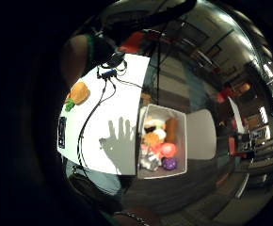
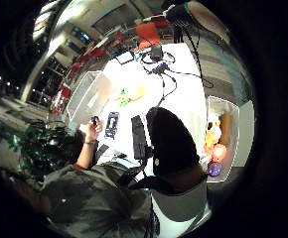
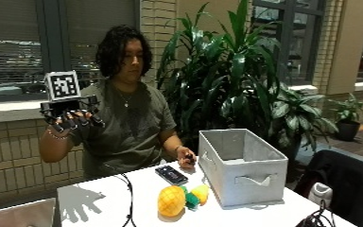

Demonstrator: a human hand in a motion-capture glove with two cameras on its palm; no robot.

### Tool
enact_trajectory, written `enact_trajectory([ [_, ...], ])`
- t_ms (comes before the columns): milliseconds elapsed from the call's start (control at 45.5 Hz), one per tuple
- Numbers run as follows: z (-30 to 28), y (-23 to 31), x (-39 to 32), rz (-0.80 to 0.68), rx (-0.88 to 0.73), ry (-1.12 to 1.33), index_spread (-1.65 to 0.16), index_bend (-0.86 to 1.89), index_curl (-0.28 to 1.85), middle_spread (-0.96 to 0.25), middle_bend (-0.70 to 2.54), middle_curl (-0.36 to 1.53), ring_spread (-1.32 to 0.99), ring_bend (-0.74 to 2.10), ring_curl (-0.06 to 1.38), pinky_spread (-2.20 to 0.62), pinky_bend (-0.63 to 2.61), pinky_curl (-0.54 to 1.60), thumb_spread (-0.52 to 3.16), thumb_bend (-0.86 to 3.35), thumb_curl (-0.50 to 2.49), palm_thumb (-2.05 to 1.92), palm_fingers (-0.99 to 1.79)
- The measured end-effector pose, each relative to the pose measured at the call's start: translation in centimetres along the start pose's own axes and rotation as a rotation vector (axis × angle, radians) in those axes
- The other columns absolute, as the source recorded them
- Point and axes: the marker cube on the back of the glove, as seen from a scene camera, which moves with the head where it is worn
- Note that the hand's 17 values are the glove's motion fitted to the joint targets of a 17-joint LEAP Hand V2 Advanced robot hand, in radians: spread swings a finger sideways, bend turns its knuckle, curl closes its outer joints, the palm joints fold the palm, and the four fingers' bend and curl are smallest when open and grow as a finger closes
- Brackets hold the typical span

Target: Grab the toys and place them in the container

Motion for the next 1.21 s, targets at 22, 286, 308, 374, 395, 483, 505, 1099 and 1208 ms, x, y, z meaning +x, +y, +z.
enact_trajectory([
  [22, 0.0, 0.0, -0.1, 0.015, -0.008, -0.001, -0.16, 0.18, 0.03, -0.04, 0.13, 0.01, -0.08, 0.29, 0.04, -0.01, 0.52, 0.1, 0.46, 0.02, 0.01, 0.02, 0.39],
  [286, 1.2, -2.2, -1.1, -0.076, 0.017, -0.08, -0.33, 0.19, 0.13, -0.09, 0.16, 0.06, -0.19, 0.39, 0.13, -0.03, 0.67, 0.24, 1.14, 0.02, 0.09, 0.0, 0.31],
  [308, 1.4, -2.6, -1.4, -0.087, 0.022, -0.095, -0.33, 0.19, 0.14, -0.09, 0.16, 0.06, -0.2, 0.4, 0.13, -0.03, 0.68, 0.24, 1.17, 0.02, 0.09, -0.01, 0.31],
  [374, 2.3, -3.9, -2.6, -0.13, 0.048, -0.146, -0.35, 0.19, 0.16, -0.1, 0.17, 0.08, -0.22, 0.43, 0.15, -0.03, 0.69, 0.25, 1.24, 0.01, 0.11, -0.01, 0.32],
  [395, 2.6, -4.3, -3.1, -0.144, 0.059, -0.16, -0.36, 0.2, 0.16, -0.11, 0.17, 0.08, -0.22, 0.45, 0.15, -0.04, 0.69, 0.25, 1.26, 0.01, 0.12, -0.01, 0.34],
  [483, 4.6, -6.1, -5.9, -0.204, 0.061, -0.196, -0.38, 0.23, 0.19, -0.12, 0.18, 0.1, -0.25, 0.49, 0.16, -0.05, 0.68, 0.25, 1.32, 0.0, 0.14, -0.01, 0.4],
  [505, 5.2, -6.4, -6.8, -0.218, 0.05, -0.204, -0.38, 0.23, 0.19, -0.12, 0.19, 0.1, -0.25, 0.49, 0.17, -0.05, 0.67, 0.25, 1.34, 0.0, 0.14, -0.01, 0.4],
  [1099, 29.1, -14.0, -19.0, -0.297, -0.103, -0.223, -0.39, 0.33, 0.31, -0.23, 0.34, 0.25, -0.3, 0.41, 0.15, -0.09, 0.71, 0.28, 1.25, 0.02, 0.28, 0.15, 0.7],
  [1208, 28.8, -13.7, -18.1, -0.278, -0.045, -0.24, -0.37, 0.21, 0.28, -0.3, 0.4, 0.28, -0.37, 0.63, 0.21, -0.22, 0.72, 0.28, 1.3, 0.1, 0.33, 0.33, 0.96],
])
